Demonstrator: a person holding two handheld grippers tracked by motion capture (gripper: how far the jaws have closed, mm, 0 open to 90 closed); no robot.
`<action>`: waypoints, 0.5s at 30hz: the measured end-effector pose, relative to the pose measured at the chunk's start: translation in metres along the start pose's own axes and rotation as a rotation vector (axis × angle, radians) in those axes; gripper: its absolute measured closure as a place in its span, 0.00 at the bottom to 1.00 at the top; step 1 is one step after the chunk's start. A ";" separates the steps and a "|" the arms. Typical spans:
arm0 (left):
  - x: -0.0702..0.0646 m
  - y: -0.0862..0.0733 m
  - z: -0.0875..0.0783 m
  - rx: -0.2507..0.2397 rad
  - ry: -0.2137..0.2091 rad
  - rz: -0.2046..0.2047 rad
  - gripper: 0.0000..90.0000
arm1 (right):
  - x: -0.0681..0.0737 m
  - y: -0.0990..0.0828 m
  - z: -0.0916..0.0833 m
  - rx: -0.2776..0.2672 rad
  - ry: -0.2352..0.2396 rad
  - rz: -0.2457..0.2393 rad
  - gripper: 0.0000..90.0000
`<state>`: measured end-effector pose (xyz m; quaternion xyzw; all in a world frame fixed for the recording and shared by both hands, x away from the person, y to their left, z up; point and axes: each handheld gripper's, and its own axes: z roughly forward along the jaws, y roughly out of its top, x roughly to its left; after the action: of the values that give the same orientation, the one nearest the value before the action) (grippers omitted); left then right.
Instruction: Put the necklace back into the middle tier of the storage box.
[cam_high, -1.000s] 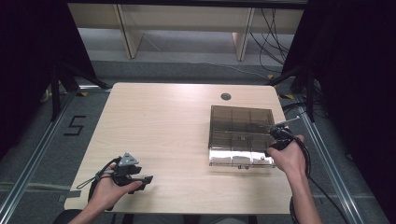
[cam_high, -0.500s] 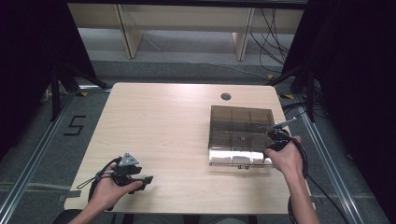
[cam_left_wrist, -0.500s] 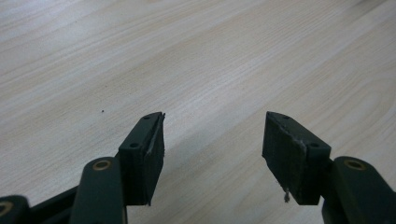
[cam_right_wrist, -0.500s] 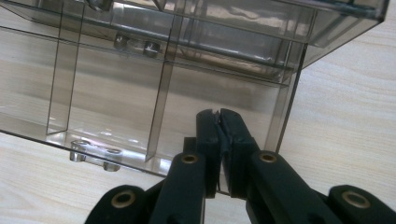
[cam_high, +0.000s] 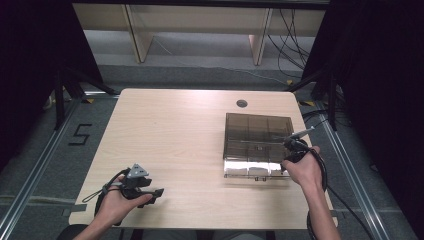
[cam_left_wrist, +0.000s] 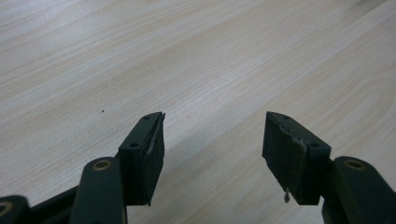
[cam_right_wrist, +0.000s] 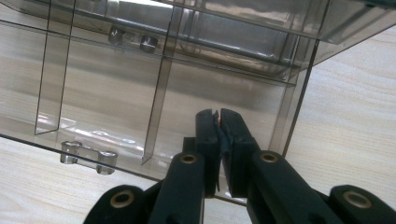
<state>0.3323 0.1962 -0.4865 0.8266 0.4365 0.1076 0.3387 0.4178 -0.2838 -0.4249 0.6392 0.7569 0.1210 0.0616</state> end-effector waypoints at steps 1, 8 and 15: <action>0.000 0.000 0.000 0.001 0.000 0.000 0.43 | 0.000 0.000 0.000 0.000 0.000 0.000 0.96; 0.000 0.000 0.000 -0.001 0.000 0.000 0.43 | 0.003 0.001 0.000 -0.004 0.026 0.032 0.94; 0.000 0.000 -0.001 -0.005 -0.004 0.001 0.43 | 0.000 -0.002 -0.007 -0.028 0.019 0.033 0.88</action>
<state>0.3321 0.1970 -0.4861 0.8261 0.4350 0.1075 0.3417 0.4143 -0.2853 -0.4182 0.6496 0.7450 0.1387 0.0611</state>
